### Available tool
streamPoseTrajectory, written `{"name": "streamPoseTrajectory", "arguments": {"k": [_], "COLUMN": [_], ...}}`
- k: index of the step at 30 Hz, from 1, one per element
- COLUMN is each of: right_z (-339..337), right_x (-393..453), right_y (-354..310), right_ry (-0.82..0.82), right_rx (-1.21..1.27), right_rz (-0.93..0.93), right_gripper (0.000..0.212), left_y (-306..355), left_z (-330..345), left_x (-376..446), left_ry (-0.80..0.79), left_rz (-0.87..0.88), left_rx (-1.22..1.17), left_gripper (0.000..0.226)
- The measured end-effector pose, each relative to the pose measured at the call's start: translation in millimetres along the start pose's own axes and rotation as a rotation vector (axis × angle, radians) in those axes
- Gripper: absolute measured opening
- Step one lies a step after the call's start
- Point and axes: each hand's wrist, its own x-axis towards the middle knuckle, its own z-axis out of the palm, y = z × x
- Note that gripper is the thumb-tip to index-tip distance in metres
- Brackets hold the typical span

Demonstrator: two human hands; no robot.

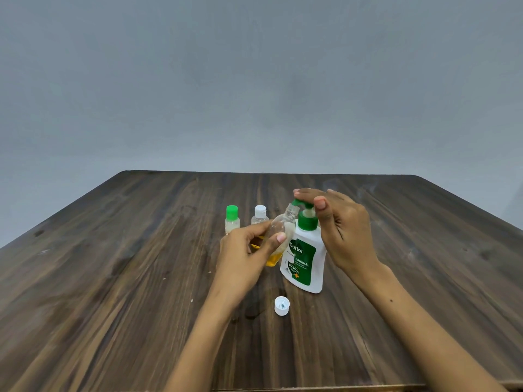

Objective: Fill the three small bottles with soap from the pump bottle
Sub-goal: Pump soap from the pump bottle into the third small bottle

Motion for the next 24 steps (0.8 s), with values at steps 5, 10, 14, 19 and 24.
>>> {"name": "streamPoseTrajectory", "arguments": {"k": [5,10,14,19,24], "right_z": [2,4,-1,5,-1], "right_x": [-4,-9,-2,-11,-5], "right_y": [1,2,2,0,0], "right_ry": [0.013,0.024,0.017,0.020,-0.002], "right_rx": [-0.003,0.023,-0.019,-0.020,-0.038], "right_rz": [0.014,0.025,-0.009,0.023,-0.006], "right_gripper": [0.069,0.063,0.063,0.060,0.061], "left_y": [1,2,3,-1,0], "left_z": [-2,-1,-2,-2,-1], "left_x": [1,0,1,1,0], "left_ry": [0.008,-0.012,0.001,0.002,0.000], "left_rz": [0.003,0.005,-0.009,-0.019,-0.023], "left_rx": [0.026,0.028,0.057,0.044,0.023], "left_gripper": [0.024,0.026,0.026,0.028,0.029]}}
